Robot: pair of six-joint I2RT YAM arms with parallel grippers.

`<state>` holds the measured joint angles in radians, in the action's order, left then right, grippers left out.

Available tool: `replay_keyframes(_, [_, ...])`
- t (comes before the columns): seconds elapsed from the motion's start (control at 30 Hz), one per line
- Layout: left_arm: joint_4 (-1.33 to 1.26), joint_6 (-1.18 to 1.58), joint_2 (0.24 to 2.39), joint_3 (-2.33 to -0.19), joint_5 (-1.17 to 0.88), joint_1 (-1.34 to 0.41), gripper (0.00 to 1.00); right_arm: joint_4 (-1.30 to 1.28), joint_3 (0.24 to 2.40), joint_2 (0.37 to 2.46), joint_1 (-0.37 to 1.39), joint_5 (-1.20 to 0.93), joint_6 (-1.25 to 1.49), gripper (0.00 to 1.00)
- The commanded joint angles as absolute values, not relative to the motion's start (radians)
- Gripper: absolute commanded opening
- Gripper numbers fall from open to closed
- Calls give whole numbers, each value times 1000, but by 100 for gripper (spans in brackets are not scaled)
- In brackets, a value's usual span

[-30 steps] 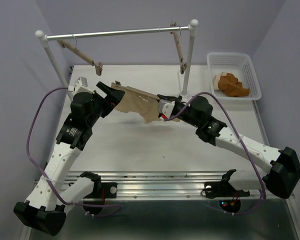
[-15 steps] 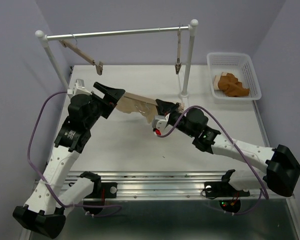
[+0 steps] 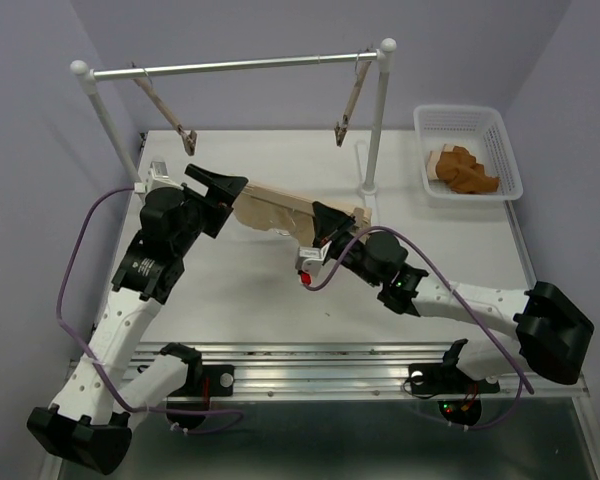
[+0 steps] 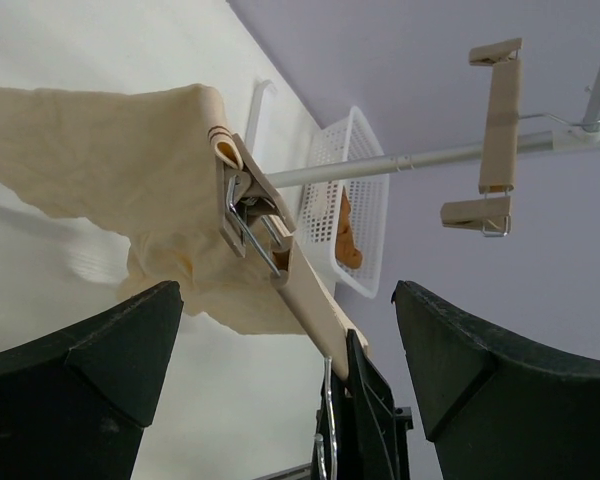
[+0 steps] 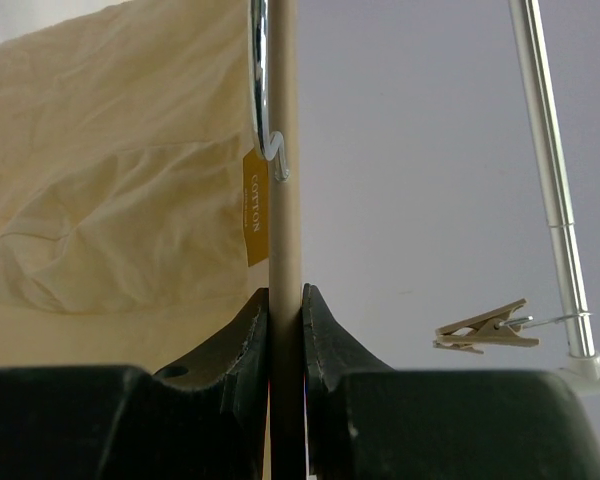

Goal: Remove the underwear clipped to the hanger

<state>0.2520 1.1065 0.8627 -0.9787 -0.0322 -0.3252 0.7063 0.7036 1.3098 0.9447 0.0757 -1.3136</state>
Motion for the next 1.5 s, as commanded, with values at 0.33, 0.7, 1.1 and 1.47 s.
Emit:
replay_keyframes(0.33, [227, 1141, 894, -977, 57, -324, 92, 877, 687, 1316, 1003, 158, -1462, 1])
replay_keyframes(0.7, [259, 1147, 905, -999, 103, -325, 81, 890, 681, 1328, 1043, 193, -1511, 1])
replay_keyframes(1.1, [250, 1157, 888, -979, 103, -325, 63, 899, 677, 1344, 1062, 224, -1552, 1])
replay_keyframes(1.47, [252, 1155, 894, -977, 98, -325, 43, 902, 675, 1344, 1071, 230, -1560, 1])
